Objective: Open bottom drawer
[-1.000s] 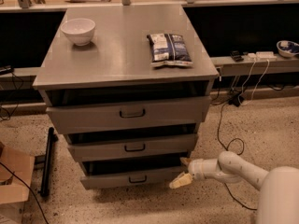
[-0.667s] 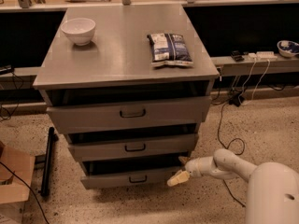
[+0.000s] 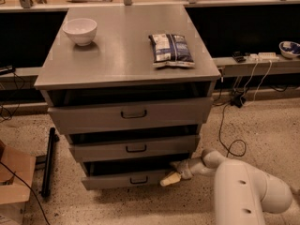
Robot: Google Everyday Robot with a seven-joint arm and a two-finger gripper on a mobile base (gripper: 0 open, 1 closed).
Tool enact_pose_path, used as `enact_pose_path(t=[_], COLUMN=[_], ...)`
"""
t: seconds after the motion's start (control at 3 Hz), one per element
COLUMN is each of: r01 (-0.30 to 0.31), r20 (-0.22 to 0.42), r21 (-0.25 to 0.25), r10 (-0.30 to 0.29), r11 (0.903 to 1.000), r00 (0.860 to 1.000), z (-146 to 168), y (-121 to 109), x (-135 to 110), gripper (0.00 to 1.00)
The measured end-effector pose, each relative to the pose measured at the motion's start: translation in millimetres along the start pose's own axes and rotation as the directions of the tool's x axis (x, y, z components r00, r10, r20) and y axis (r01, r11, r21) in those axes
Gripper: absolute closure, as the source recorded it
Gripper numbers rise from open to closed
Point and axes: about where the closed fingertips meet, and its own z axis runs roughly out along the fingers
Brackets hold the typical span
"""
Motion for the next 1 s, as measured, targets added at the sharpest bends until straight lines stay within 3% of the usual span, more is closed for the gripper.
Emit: enact_pose_path(t=[0.33,0.67,1.0], r01=[-0.016,-0.017,-0.040], r20=[-0.019,-0.028,-0.144], r21=[-0.028,-0.033,-0.093], r10=[0.015,0.016,0.026], r11=[0.9995,0.9993,0.9949], r00=[1.000,0.999,0.989], z=[9.9,9.7,17.8], y=[2.2,5.5,36.1], x=[3.3,3.5,19.3], gripper=[0.31,0.62,0.85])
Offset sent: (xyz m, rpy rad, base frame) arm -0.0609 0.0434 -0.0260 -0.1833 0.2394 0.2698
